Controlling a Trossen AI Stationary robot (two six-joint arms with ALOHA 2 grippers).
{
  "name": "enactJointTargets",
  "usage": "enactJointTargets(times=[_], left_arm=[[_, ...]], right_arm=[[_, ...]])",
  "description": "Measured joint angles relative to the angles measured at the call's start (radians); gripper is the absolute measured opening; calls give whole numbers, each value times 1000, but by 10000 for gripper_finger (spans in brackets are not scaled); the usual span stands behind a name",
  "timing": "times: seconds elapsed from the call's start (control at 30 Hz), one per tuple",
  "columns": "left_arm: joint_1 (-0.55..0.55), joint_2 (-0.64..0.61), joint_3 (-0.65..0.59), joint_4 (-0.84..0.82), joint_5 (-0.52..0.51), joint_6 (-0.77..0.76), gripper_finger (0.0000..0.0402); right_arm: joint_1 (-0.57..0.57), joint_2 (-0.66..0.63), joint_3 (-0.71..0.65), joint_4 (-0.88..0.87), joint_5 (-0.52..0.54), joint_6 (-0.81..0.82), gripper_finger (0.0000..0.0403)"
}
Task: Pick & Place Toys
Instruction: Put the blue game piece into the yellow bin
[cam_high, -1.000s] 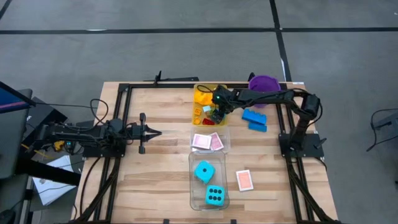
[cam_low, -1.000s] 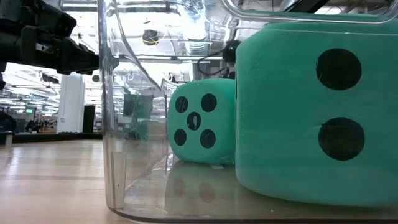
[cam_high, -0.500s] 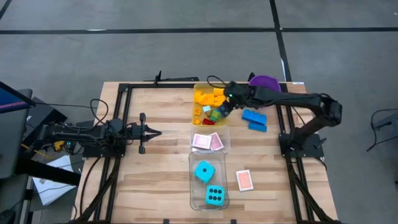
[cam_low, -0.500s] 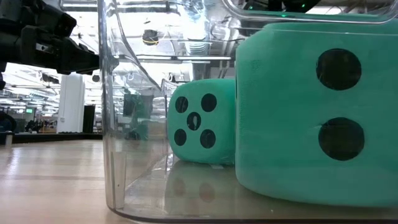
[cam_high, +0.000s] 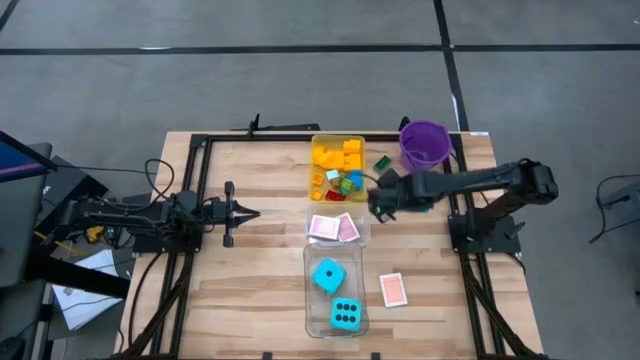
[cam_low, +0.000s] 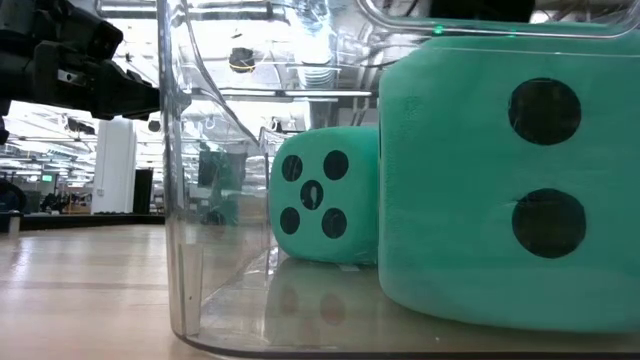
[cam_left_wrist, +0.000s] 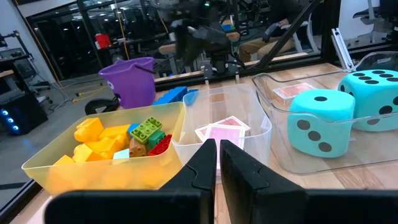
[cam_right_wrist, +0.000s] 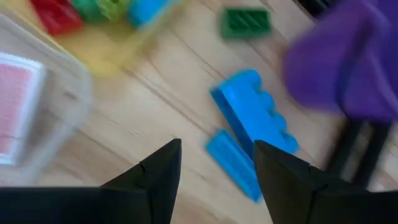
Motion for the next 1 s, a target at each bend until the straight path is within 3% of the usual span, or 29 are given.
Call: enactJointTargets(times=[0.13,0.3,0.4,0.6,0.7,1.0], left_arm=[[0,0,0,0,0,0,17],[0,0,0,0,0,0,17],[0,0,0,0,0,0,17],[0,0,0,0,0,0,17],[0,0,0,0,0,0,17],[0,0,0,0,0,0,17]], right_arm=[[90,1,0,-122,76,216,191],[203,1,-23,-119,169,443,175],[250,1,-104,-91,210,591,134],[328,-6,-325,-61,281,994,16],[345,-22,-397,-31,333,1161,10],[263,-41,-496,149,395,1183,1]])
